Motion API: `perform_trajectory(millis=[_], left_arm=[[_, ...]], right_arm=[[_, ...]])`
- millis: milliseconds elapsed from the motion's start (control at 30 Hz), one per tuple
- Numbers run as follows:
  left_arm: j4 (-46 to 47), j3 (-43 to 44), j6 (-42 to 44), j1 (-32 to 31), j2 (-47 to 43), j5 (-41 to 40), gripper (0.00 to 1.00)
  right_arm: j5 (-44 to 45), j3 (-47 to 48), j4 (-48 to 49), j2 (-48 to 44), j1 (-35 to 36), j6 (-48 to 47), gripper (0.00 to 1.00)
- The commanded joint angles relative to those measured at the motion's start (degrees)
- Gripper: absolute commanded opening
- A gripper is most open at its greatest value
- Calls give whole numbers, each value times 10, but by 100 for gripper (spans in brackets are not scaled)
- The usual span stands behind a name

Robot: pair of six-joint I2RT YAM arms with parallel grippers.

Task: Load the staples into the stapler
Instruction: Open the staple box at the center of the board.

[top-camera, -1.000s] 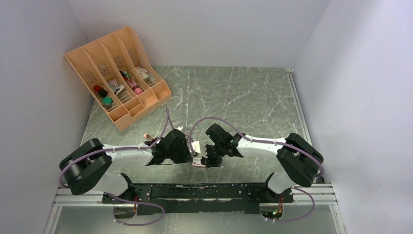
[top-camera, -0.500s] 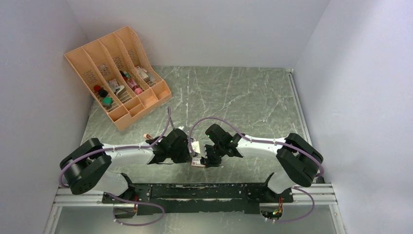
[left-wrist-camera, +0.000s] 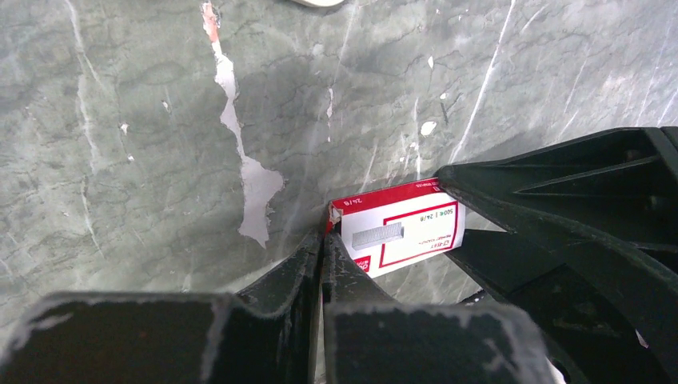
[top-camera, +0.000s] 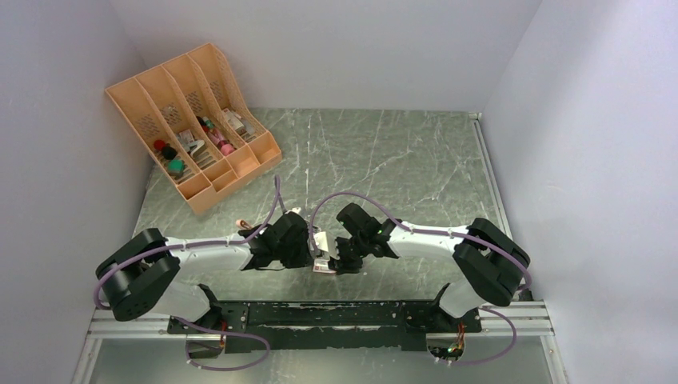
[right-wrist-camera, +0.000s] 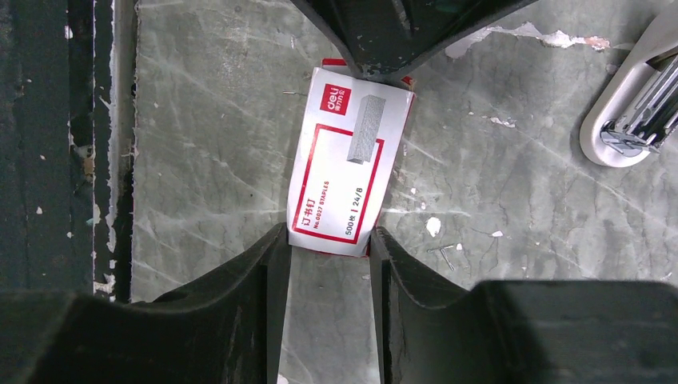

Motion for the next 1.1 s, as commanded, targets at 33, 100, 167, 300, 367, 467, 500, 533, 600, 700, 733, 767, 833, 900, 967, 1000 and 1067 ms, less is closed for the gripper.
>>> perform_trajectory(millis=[33,100,167,300,367,467,500,533,600,700,733,767,833,900,967,1000,1067], left_arm=[[-46,-11,12,-1,-13,-33,7],[-47,-11,12,-1,-14,-35,7],[-50,-12,13,-1,-14,-37,7],[-49,-14,12,0,-16,-38,7],[-48,-14,12,0,-16,-37,7],[-49,-15,12,1,-15,-37,7],[-49,-15,12,1,-16,-37,7],[-48,-16,12,1,-16,-38,7],[-49,-16,12,1,-17,-39,7],[-52,-16,12,1,-17,-40,7],[-52,-16,12,1,-17,-40,7],[-54,-16,13,2,-17,-41,7],[-58,-15,14,2,-19,-42,7],[-61,-15,14,2,-21,-44,7],[-62,-16,15,2,-23,-45,7],[-63,-16,15,3,-24,-45,7],[-64,-16,16,3,-24,-45,7]], right_arm=[[11,2,-29,7,-1,-4,41],[11,4,-31,7,-1,-5,41],[12,4,-35,8,-1,-6,41],[13,4,-43,7,-1,-8,44],[16,5,-46,6,-1,-9,44],[17,5,-49,6,-1,-9,45],[17,4,-49,5,-1,-9,45],[17,4,-50,6,-2,-9,45],[17,5,-52,6,-1,-9,45],[17,6,-56,6,-1,-11,45],[18,6,-57,5,-1,-11,45],[18,6,-57,4,-2,-11,45],[20,5,-59,3,-2,-10,45],[20,6,-63,2,-1,-11,45],[21,7,-66,2,-1,-11,45],[21,6,-66,1,-2,-10,45],[21,6,-68,0,-1,-10,45]])
